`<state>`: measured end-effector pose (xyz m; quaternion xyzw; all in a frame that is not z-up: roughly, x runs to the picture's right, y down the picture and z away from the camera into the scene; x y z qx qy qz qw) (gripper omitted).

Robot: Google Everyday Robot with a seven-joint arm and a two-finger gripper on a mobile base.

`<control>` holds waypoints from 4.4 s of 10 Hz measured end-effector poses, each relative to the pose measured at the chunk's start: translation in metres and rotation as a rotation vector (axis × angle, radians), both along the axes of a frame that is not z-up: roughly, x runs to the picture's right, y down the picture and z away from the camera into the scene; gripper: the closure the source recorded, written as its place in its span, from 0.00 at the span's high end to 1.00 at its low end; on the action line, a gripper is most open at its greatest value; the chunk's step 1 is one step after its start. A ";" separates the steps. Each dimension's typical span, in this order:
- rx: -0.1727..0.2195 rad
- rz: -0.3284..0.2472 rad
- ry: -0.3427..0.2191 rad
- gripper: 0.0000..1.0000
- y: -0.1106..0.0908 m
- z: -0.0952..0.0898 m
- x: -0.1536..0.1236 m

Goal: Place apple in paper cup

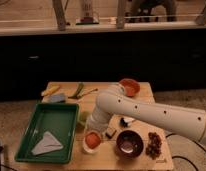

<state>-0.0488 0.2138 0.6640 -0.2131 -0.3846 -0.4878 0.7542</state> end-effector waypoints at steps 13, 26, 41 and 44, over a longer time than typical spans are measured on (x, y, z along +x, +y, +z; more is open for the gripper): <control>-0.010 -0.005 0.002 0.80 -0.008 0.001 0.001; 0.011 -0.022 0.007 0.80 -0.014 0.000 0.004; 0.055 -0.043 0.004 0.80 -0.029 -0.007 0.008; 0.055 -0.043 0.004 0.80 -0.029 -0.007 0.008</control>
